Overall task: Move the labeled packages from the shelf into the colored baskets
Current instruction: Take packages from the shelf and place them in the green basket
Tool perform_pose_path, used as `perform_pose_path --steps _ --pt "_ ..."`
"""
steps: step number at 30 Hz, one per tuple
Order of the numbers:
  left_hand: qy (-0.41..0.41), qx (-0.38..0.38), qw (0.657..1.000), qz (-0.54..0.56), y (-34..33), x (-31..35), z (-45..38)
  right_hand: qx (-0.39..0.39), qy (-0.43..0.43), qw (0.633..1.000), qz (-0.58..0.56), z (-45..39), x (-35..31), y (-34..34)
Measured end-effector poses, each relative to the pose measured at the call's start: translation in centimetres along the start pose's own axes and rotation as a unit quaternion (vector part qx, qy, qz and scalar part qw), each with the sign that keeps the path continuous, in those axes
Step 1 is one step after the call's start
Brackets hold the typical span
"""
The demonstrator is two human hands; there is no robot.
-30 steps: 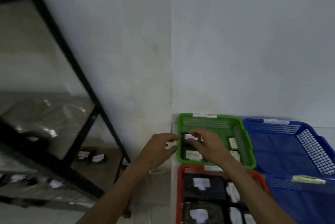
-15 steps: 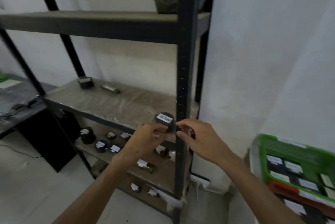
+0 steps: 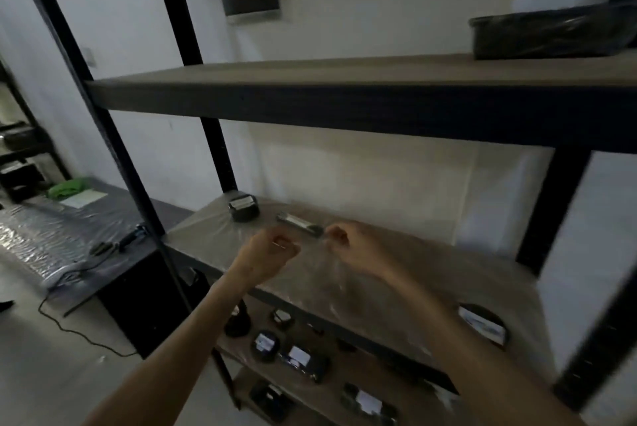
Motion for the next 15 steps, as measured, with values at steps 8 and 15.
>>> perform_pose_path --steps 8,15 --pt "0.035 0.010 0.999 -0.015 5.7 -10.1 -10.9 -0.061 -0.085 0.984 0.141 -15.1 2.5 -8.9" --pt "0.054 0.000 0.995 -0.088 8.0 -17.8 -20.3 -0.063 -0.153 0.963 0.215 -19.7 5.7 -13.0"
Point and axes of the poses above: each hand's wrist, its own z-axis away from the middle knuckle, its own y-axis out of the back of the hand, x = y × z, the point moved 9 cm from there along -z, towards the middle knuckle, and after that the axes turned 8 degrees about z, right-handed, at the moved point
